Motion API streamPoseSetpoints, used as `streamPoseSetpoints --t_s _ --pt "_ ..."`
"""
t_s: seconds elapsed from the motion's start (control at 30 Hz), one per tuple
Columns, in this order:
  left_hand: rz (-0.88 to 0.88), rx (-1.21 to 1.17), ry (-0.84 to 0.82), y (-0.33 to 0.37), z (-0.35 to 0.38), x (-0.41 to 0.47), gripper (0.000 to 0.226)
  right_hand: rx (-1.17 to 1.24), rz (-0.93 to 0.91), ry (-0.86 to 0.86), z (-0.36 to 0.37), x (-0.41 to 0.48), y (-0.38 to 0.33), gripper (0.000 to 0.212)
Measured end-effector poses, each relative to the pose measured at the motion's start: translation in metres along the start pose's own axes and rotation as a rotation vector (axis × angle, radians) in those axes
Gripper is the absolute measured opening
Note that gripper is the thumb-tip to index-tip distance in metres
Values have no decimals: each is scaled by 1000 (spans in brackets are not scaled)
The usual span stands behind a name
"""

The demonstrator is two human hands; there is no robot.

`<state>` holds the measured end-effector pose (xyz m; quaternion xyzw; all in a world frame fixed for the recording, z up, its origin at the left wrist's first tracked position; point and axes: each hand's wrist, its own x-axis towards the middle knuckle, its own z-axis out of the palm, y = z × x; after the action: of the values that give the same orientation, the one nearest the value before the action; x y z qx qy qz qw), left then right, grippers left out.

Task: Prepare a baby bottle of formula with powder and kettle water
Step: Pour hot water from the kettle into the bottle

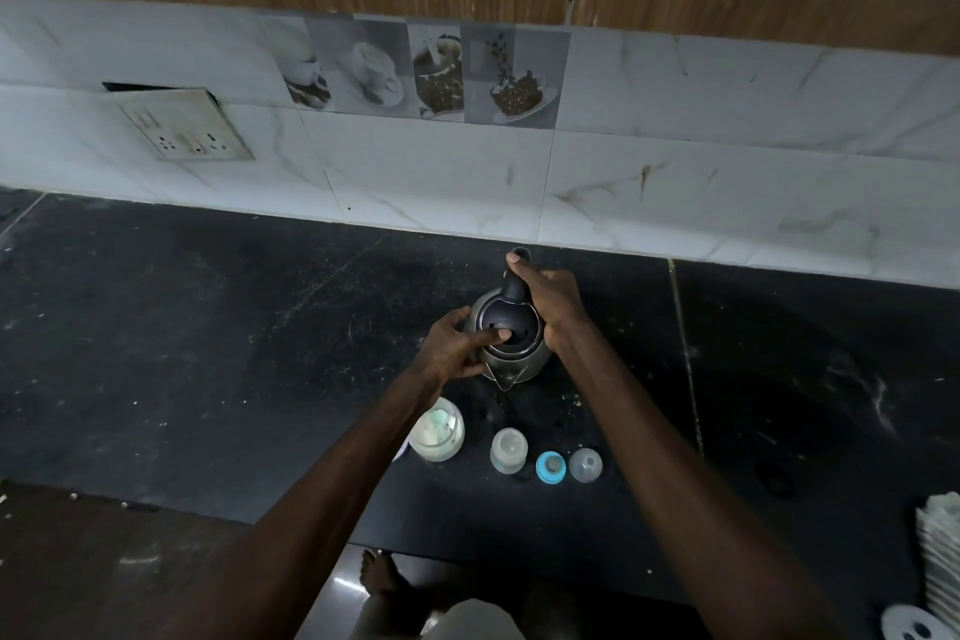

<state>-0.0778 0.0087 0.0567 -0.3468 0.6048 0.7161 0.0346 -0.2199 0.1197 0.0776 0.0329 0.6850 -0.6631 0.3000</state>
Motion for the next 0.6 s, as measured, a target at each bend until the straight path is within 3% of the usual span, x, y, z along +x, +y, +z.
streamPoseSetpoints --t_s 0.13,0.37,0.6 --pt "-34 24 5 5 -5 17 89 27 15 -2 7 10 -3 55" --pt "-26 78 -14 27 -8 26 47 4 33 21 13 29 -11 40" --pt "-74 135 2 43 -10 45 46 24 100 14 18 51 -21 43"
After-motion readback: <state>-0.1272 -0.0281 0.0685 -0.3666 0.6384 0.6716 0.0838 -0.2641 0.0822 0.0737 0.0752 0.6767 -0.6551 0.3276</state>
